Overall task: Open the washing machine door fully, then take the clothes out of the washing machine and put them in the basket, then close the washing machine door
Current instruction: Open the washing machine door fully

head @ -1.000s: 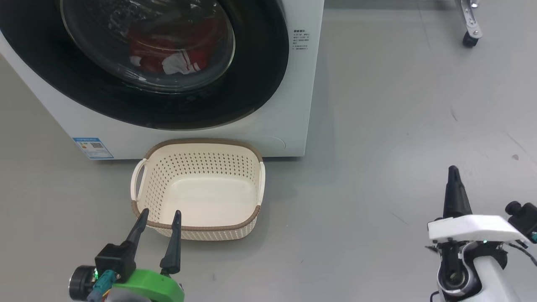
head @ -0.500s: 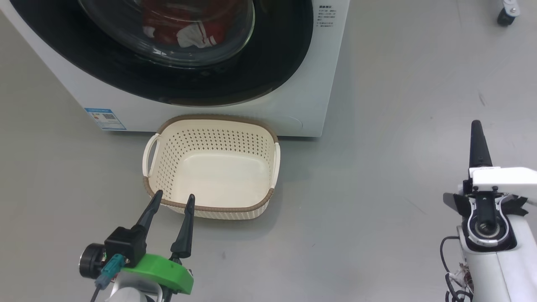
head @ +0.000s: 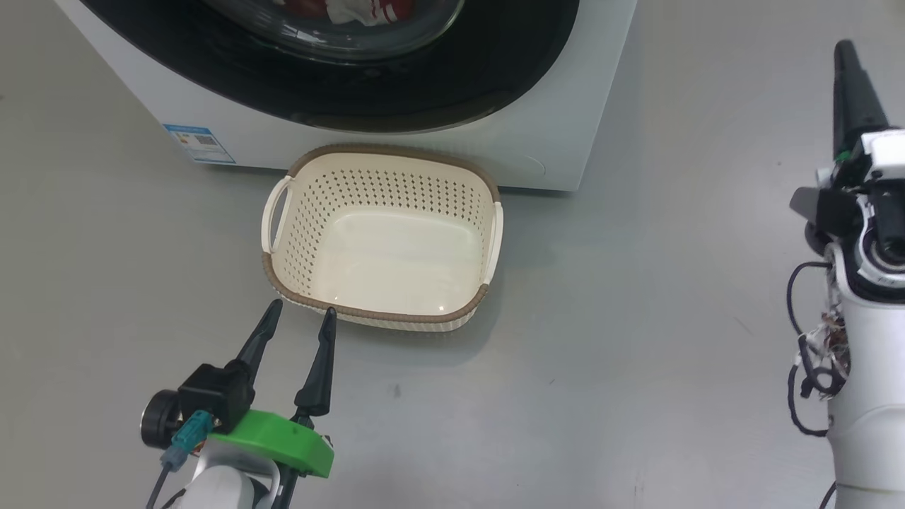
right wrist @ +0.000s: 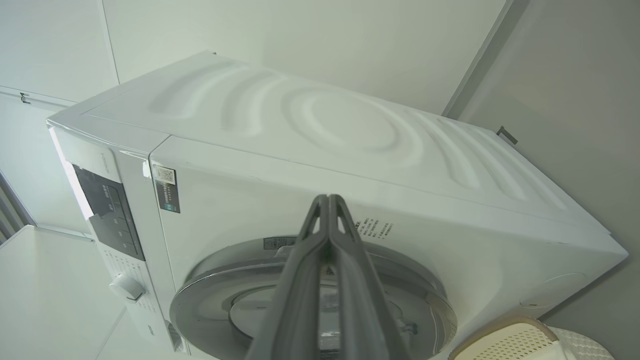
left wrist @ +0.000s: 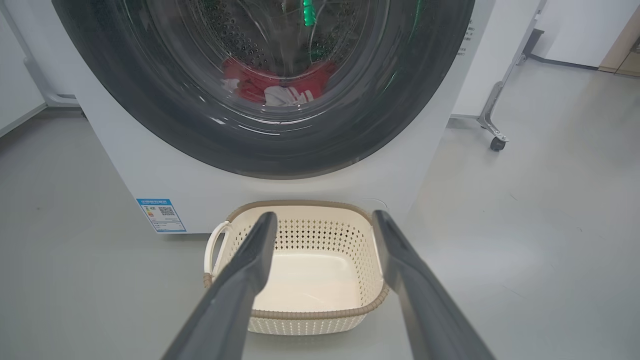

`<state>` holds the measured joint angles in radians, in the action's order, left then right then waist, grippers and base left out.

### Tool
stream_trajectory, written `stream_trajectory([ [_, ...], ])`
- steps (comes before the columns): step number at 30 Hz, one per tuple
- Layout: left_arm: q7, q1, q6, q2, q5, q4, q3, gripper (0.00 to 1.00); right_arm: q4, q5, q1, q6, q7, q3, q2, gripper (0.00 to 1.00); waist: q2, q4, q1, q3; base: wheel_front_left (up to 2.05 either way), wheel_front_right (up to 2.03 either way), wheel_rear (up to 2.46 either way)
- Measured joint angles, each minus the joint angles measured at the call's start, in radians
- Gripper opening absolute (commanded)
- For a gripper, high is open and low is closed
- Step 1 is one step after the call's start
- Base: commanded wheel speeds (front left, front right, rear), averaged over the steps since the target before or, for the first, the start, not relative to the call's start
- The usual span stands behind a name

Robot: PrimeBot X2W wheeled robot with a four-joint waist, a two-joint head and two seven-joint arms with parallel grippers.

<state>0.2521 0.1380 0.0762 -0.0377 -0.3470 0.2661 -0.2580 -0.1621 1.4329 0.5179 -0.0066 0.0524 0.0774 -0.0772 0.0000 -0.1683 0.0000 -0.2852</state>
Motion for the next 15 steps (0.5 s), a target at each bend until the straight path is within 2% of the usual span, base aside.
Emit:
stream_trajectory([
  [8, 0.0, 0.044, 0.001, 0.0, -0.022, -0.009, -0.032, 1.0, -0.007, 0.0, 0.119, -0.068, 0.076, -0.009, -0.057, 0.0, 0.0, -0.031, 0.0, -0.055, 0.0, 0.0, 0.0],
  [15, 0.0, 0.064, 0.001, 0.001, -0.044, -0.012, -0.054, 1.0, -0.042, 0.027, 0.23, -0.096, 0.153, -0.024, -0.083, 0.0, 0.0, -0.06, 0.0, -0.104, 0.0, 0.0, 0.0],
])
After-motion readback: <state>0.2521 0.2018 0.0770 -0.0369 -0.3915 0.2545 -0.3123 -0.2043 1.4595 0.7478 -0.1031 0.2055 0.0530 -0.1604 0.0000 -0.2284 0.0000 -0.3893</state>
